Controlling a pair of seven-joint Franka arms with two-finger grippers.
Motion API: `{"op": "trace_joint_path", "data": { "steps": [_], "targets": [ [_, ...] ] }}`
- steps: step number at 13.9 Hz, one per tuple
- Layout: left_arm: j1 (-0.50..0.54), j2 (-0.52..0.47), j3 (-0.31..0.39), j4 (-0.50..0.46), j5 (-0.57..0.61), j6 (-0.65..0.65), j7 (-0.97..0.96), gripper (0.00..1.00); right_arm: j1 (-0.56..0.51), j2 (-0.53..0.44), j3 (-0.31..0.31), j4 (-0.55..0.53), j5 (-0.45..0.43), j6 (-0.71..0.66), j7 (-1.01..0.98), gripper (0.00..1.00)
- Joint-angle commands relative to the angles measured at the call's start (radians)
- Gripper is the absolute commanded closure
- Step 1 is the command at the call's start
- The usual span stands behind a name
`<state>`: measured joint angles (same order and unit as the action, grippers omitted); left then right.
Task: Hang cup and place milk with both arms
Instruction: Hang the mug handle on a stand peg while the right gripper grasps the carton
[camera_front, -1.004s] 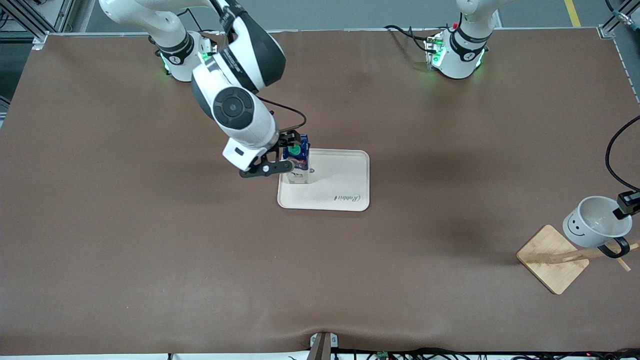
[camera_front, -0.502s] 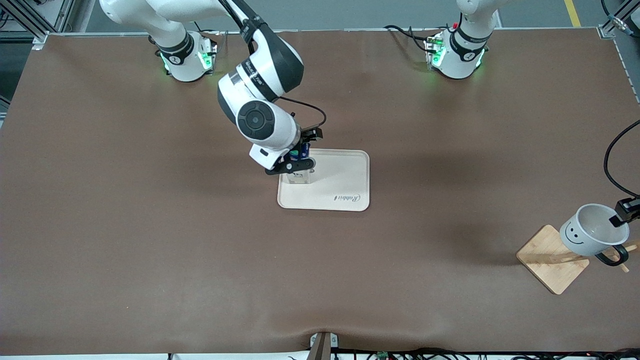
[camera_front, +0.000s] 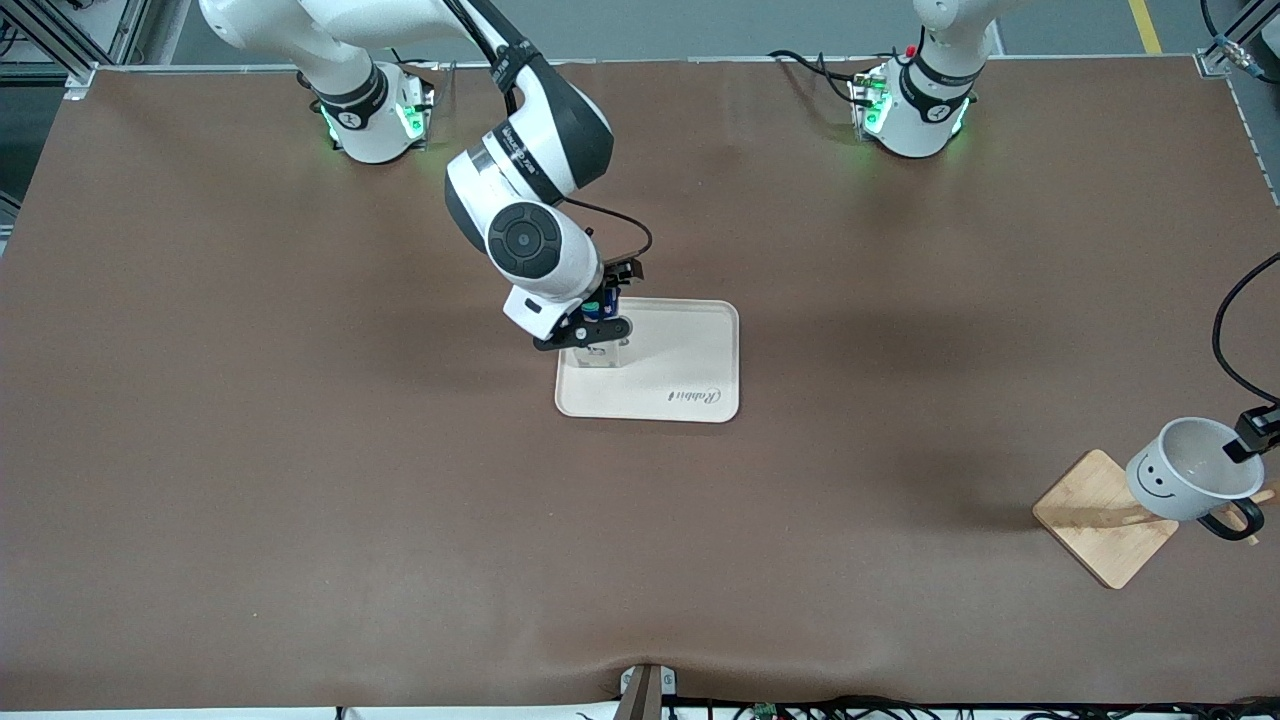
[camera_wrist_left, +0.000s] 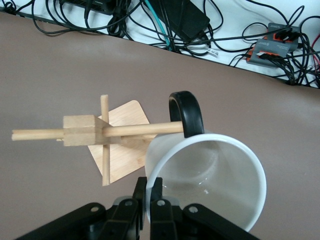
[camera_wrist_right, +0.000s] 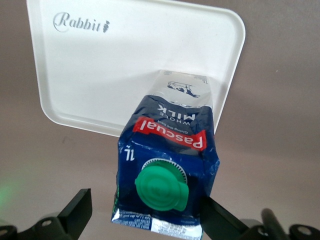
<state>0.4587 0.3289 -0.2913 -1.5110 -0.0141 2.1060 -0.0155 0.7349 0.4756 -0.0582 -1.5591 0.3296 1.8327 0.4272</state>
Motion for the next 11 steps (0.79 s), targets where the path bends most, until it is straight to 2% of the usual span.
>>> {"op": "trace_joint_path", "data": {
  "steps": [1, 5, 6, 8, 9, 10, 11],
  "targets": [
    [0.015, 0.010, -0.006, 0.008, -0.024, 0.009, 0.032, 1.00, -0.006, -0.009, -0.008, 0.034, -0.001, -0.048, 0.011, 0.00],
    [0.015, 0.030, -0.006, 0.005, -0.024, 0.009, 0.032, 1.00, -0.018, -0.009, -0.009, 0.060, -0.001, -0.102, 0.008, 0.00],
    [0.015, 0.038, -0.006, 0.005, -0.024, 0.009, 0.032, 0.96, -0.018, -0.012, -0.009, 0.059, -0.001, -0.104, 0.010, 0.00],
    [0.011, 0.044, -0.006, 0.006, -0.021, 0.011, 0.031, 0.65, -0.032, -0.017, -0.018, 0.059, -0.012, -0.111, 0.027, 0.00],
    [0.008, 0.044, -0.006, 0.006, -0.017, 0.011, 0.031, 0.42, -0.054, -0.018, -0.029, 0.059, -0.018, -0.104, 0.034, 0.00],
    [0.003, 0.042, -0.006, 0.008, -0.012, 0.011, 0.028, 0.07, -0.066, -0.019, -0.040, 0.063, -0.018, -0.099, 0.034, 0.00],
    [0.000, 0.039, -0.012, 0.008, -0.009, 0.009, 0.025, 0.00, -0.080, -0.020, -0.055, 0.073, -0.015, -0.108, 0.038, 0.00]
  ]
}}
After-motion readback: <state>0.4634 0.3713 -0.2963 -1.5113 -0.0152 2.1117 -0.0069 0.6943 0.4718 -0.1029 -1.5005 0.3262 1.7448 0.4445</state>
